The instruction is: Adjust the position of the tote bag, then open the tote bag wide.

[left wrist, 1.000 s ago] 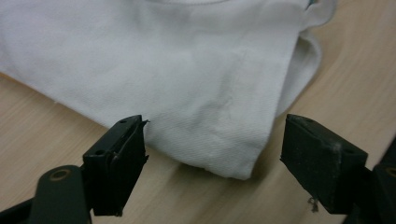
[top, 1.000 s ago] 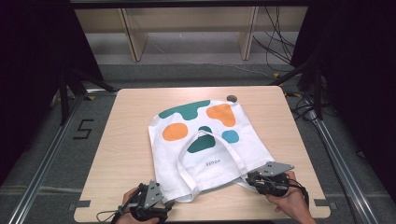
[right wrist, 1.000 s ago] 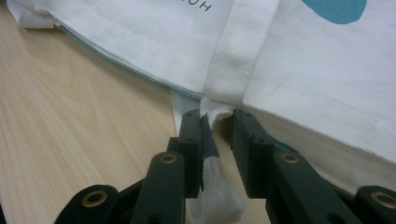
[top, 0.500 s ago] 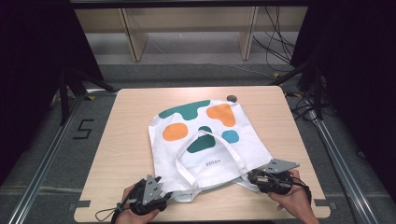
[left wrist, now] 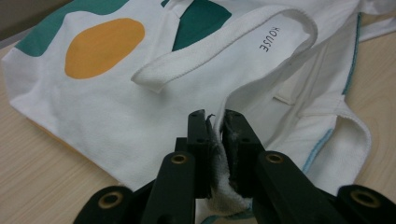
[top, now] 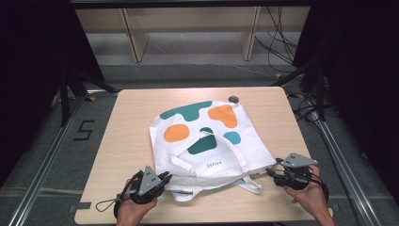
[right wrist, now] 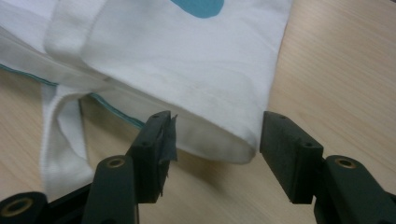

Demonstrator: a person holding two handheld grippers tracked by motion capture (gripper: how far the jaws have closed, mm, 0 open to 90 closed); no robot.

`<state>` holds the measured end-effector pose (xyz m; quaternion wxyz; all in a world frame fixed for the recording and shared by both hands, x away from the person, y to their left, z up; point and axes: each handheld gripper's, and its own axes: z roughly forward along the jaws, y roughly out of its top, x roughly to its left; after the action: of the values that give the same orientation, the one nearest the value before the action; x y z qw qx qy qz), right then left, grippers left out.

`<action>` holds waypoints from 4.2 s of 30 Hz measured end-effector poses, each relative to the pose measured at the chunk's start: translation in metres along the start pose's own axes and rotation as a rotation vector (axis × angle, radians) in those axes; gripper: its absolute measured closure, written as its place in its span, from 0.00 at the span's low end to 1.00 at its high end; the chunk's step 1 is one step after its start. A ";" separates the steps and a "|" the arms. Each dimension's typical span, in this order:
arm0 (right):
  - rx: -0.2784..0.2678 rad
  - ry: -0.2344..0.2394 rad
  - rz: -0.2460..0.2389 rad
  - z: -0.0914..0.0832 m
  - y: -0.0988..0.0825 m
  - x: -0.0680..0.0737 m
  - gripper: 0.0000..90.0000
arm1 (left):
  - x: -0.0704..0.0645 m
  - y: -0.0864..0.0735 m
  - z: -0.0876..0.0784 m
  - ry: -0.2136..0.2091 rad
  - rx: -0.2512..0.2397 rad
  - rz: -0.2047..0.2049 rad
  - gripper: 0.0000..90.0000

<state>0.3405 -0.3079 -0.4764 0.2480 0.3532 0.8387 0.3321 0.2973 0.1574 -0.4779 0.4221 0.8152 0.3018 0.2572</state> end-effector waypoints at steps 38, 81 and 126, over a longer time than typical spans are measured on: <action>-0.059 0.055 -0.077 0.035 0.029 -0.001 0.96 | 0.010 0.000 -0.006 0.010 0.004 -0.029 0.91; -0.317 0.145 0.036 -0.046 0.080 0.001 0.98 | 0.040 0.061 -0.055 0.040 -0.223 -0.048 0.97; -0.411 0.036 0.020 -0.087 0.162 -0.061 0.98 | 0.083 0.130 -0.038 0.023 -0.356 -0.103 0.97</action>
<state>0.3911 -0.3013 -0.2897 0.2965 0.2977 0.7540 0.5049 0.3645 0.1769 -0.3348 0.5687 0.7082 0.2977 0.2941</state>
